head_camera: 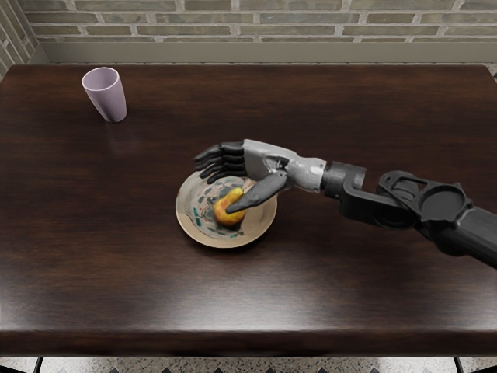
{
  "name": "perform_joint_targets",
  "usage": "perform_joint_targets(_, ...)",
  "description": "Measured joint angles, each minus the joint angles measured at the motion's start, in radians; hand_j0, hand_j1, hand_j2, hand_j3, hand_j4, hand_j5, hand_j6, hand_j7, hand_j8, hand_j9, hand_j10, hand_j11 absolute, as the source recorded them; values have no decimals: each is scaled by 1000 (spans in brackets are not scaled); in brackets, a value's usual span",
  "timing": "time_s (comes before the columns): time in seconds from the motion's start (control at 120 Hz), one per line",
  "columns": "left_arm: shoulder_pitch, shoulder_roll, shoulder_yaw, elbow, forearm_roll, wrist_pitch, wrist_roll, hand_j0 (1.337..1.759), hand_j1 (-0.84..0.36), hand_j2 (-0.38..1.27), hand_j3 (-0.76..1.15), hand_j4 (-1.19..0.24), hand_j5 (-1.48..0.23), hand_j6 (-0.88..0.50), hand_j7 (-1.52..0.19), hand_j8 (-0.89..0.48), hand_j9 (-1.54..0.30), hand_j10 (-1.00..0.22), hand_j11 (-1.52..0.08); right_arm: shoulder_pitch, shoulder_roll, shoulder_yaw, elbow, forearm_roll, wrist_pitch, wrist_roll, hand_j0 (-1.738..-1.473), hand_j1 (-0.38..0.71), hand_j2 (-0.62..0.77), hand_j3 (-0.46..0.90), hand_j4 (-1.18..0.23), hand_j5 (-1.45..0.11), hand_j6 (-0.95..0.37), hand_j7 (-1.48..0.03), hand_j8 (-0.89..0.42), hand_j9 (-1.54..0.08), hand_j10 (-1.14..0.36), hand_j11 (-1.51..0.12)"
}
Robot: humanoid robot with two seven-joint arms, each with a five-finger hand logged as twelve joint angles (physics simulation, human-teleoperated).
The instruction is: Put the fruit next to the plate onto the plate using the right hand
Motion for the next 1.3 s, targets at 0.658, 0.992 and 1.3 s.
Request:
perform_joint_targets(0.658, 0, 0, 0, 0, 0, 0, 0, 1658, 348, 0, 0, -1, -1, -1, -1, -1, -1, -1, -1, 61, -169, -13, -57, 193, 0, -175, -1658, -298, -6, 0, -45, -57, -45, -57, -44, -57, -44, -57)
perform_joint_targets(0.992, 0, 0, 0, 0, 0, 0, 0, 1658, 348, 0, 0, -1, -1, -1, -1, -1, -1, -1, -1, 74, -311, -57, -55, 201, 0, -185, -1658, -340, 1, 0, -10, -12, -10, -12, -10, -12, -10, -12)
perform_joint_targets(1.3, 0, 0, 1, -1, 0, 0, 0, 1658, 348, 0, 0, -1, -1, -1, -1, -1, -1, -1, -1, 71, -361, -78, -55, 201, 0, -184, -1658, -349, 2, 0, -3, -3, -3, -3, -3, -3, -2, -3)
